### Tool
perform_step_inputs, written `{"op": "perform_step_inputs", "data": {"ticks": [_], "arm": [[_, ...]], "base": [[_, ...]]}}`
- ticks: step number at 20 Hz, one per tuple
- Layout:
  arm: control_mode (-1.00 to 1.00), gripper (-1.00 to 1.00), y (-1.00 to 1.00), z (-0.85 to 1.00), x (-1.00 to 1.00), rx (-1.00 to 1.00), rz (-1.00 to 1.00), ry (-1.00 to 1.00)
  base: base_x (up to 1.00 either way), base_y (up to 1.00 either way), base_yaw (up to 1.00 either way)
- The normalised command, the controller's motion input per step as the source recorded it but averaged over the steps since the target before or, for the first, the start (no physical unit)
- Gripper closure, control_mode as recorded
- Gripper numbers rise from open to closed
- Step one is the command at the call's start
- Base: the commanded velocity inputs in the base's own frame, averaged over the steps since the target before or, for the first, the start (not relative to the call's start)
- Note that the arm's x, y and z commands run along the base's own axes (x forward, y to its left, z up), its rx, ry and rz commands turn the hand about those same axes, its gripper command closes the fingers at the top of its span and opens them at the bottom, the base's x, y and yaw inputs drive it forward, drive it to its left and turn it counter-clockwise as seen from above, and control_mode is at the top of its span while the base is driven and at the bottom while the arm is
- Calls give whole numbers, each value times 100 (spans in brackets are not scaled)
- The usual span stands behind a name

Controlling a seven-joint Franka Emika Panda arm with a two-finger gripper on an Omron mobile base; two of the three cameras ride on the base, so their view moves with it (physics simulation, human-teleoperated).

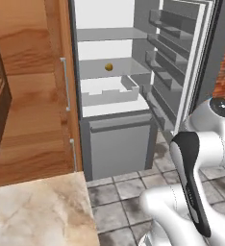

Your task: Place the cold items (carrot and squash) from the fridge in one tupperware on the dining counter. Place the warm items (hot dog and kebab skewer) in the stove area in another tupperware.

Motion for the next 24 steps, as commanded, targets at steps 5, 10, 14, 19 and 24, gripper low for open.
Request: {"op": "perform_step_inputs", "data": {"ticks": [5,10,14,19,24], "arm": [[100,-100,0,0,0,0,0,0],[100,-100,0,0,0,0,0,0],[100,-100,0,0,0,0,0,0],[100,-100,0,0,0,0,0,0],[100,-100,0,0,0,0,0,0]], "base": [[81,12,-8],[72,19,-8],[67,13,-7],[65,0,-3],[58,0,0]]}}
